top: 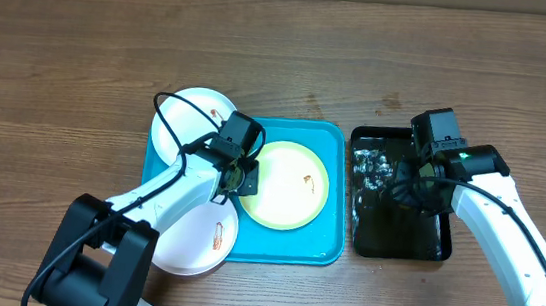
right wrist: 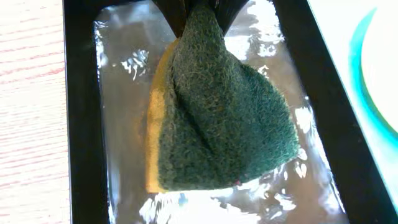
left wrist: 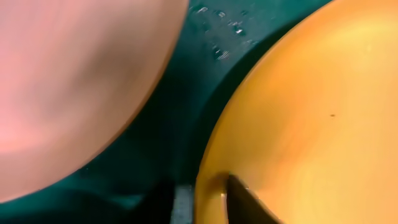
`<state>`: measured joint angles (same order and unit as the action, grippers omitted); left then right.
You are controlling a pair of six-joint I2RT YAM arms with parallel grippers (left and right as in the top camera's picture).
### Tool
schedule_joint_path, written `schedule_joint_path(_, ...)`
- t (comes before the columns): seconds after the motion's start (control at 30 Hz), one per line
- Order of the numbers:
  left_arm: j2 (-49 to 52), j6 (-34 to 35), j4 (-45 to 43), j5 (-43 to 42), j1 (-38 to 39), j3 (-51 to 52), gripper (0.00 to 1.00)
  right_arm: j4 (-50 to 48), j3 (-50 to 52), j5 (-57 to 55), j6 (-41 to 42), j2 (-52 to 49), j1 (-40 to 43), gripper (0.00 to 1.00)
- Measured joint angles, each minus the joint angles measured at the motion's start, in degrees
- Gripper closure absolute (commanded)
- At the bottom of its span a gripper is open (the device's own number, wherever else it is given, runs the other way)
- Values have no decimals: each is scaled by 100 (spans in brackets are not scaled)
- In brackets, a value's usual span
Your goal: Clean dirty plates on tray and stack at the side
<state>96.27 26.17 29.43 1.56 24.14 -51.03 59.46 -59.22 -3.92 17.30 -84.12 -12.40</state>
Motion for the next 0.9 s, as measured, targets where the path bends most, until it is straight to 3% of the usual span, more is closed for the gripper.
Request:
schedule_joint_path(0.1,9,9,26,28,-26,4,68,52,0,-13,13,0,0,80)
schedule_joint_path(0.13,9,9,28,44,-26,4,72,59,0,-15,26,0,0,79)
schedule_joint_path(0.2,9,37,31,48,-26,4,86,57,0,-37,31,0,0,96)
schedule_joint_path(0.27,9,57,26,48,-24,4,96,72,0,-46,48,-2,0,96)
schedule_joint_path(0.9,-17,70,4,44,-28,-2,96,81,0,-42,94,-2,0,96)
